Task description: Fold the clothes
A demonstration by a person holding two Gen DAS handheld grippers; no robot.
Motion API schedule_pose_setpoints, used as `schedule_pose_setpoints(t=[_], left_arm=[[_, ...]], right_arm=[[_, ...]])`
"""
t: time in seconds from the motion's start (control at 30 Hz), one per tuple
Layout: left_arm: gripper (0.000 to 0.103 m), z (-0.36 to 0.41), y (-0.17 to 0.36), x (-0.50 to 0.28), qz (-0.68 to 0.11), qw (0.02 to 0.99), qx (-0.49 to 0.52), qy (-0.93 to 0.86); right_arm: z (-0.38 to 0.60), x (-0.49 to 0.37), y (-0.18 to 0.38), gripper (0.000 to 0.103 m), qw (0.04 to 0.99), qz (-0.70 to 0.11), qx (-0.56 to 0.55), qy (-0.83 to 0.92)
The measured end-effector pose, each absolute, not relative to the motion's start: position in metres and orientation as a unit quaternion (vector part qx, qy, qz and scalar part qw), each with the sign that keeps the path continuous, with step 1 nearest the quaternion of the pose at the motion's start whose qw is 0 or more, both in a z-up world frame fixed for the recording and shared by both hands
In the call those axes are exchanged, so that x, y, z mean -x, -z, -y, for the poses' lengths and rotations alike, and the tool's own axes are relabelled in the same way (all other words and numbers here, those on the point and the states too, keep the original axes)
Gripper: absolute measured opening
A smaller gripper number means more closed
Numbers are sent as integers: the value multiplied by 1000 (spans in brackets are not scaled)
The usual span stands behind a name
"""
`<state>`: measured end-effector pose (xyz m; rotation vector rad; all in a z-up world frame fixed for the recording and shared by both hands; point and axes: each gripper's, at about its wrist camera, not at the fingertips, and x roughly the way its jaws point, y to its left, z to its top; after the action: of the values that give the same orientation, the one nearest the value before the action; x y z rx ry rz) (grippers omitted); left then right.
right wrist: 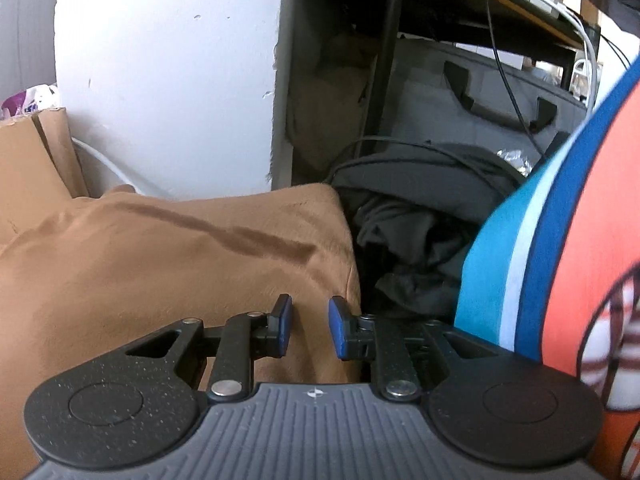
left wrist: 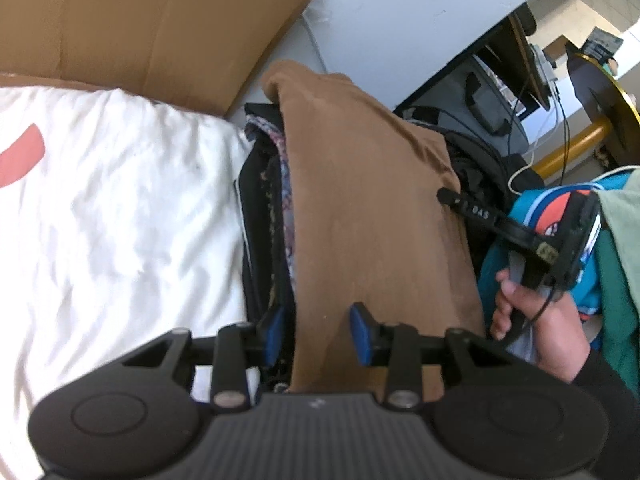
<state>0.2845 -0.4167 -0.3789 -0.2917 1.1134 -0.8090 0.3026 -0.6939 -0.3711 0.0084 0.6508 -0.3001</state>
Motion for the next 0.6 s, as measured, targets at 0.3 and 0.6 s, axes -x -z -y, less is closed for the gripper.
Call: schedule_pose_setpoints(t=[0.3, 0.6], left_arm=[[39, 412, 389, -271, -532, 748, 148, 369], [38, 407, 406, -256, -561, 724, 155, 370]], right_arm=[[684, -268, 366, 26, 940, -323, -31, 109], [682, -219, 378, 26, 933, -337, -66, 112]])
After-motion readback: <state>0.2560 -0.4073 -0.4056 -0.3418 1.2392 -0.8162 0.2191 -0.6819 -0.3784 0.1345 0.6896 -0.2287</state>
